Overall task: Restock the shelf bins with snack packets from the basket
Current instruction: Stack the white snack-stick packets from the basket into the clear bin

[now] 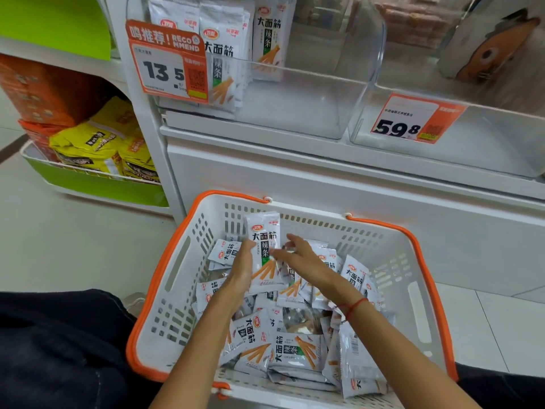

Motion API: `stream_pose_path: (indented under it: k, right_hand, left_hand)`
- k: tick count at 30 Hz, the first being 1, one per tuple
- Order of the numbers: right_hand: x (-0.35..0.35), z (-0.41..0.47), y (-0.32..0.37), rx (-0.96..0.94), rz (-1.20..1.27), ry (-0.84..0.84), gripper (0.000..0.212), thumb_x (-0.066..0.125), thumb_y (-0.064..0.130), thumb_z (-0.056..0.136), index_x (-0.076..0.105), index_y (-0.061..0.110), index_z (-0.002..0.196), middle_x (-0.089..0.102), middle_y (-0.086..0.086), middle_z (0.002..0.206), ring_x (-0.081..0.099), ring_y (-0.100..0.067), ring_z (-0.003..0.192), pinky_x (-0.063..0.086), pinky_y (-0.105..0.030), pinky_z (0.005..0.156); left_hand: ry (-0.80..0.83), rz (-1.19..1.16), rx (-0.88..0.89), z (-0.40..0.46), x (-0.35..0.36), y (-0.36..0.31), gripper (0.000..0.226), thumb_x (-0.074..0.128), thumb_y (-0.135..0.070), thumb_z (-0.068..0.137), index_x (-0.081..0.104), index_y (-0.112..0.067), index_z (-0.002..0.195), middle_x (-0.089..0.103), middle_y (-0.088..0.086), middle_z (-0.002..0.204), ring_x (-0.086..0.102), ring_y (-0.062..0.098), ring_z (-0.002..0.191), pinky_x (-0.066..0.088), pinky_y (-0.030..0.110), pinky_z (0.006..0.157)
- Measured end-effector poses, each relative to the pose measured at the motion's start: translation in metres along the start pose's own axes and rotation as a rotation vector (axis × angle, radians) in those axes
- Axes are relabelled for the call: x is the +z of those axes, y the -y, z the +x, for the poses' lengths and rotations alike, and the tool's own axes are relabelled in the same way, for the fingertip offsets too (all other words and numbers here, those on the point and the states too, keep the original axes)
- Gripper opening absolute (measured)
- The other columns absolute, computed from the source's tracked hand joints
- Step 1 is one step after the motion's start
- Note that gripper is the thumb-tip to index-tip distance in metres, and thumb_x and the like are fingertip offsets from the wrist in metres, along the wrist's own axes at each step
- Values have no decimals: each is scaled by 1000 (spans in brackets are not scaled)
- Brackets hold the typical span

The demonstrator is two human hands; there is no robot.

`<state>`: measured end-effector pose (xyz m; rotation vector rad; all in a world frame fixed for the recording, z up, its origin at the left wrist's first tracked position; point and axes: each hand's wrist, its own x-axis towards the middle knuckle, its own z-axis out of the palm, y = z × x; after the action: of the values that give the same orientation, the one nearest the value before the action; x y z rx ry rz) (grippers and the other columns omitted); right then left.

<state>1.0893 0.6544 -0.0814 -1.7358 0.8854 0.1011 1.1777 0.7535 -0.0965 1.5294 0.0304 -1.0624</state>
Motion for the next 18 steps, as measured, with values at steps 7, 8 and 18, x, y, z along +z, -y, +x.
stream_pose_path:
  k: [7, 8, 18]
  right_hand:
    - [-2, 2, 32, -360, -304, -126, 32, 47, 18, 95, 50, 12, 126, 54, -13, 114, 48, -24, 106, 40, -29, 86]
    - [-7, -3, 37, -410, -309, -160, 33, 47, 16, 96, 49, 14, 129, 53, -10, 114, 45, -19, 103, 37, -23, 81]
    - [-49, -35, 104, -989, -159, -424, 33, 56, 17, 95, 47, 25, 125, 52, 12, 117, 50, -2, 109, 36, -10, 90]
  left_hand:
    - [83, -7, 198, -26, 7, -34, 27, 33, -29, 97, 53, -10, 101, 61, 9, 85, 57, 16, 75, 46, 23, 60]
    - [87, 17, 232, -28, 7, -37, 26, 30, -25, 99, 51, -11, 106, 61, 7, 88, 57, 14, 77, 43, 23, 61]
    - [70, 401, 860, -62, 0, -122, 17, 44, -14, 97, 47, -21, 112, 38, -6, 116, 40, 8, 117, 39, 4, 76]
